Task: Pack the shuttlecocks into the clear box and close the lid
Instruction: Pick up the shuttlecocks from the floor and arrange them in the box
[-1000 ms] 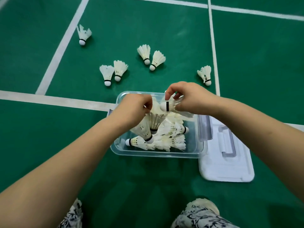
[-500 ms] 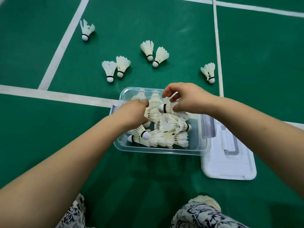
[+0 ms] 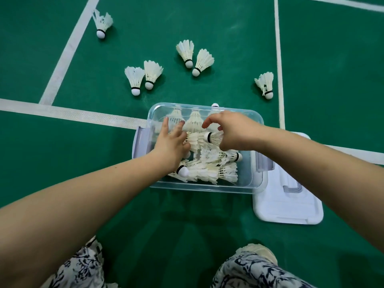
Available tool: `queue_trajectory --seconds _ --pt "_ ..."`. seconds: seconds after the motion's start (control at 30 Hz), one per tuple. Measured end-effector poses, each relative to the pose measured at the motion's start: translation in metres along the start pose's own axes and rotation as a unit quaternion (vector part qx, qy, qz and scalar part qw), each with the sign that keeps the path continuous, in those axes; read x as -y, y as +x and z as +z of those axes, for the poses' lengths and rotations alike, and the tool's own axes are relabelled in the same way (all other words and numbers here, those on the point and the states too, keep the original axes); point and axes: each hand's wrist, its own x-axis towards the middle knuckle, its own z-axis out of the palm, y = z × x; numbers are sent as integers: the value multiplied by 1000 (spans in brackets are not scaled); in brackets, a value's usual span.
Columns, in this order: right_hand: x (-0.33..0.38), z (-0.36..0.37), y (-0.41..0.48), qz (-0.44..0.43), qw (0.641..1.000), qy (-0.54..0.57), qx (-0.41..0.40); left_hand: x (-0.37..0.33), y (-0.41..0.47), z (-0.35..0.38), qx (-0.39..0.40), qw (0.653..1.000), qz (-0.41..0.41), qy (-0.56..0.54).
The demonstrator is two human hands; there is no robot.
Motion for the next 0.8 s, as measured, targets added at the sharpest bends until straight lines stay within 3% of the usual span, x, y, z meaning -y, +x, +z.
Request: queue_trajectory --seconds 0.27,0.6,0.7,0.8 --pt "-13 13 -1 28 996 -78 -32 -4 0 16 -47 998 23 -22" --pt "-12 11 -3 71 977 -196 -40 4 -10 3 -111 988 -16 -109" --pt "-6 -4 -5 60 985 -144 -80 8 -15 -2 -134 981 -35 -136" --pt "-4 -19 -7 48 994 -11 -103 14 -19 -8 -154 975 -38 -155"
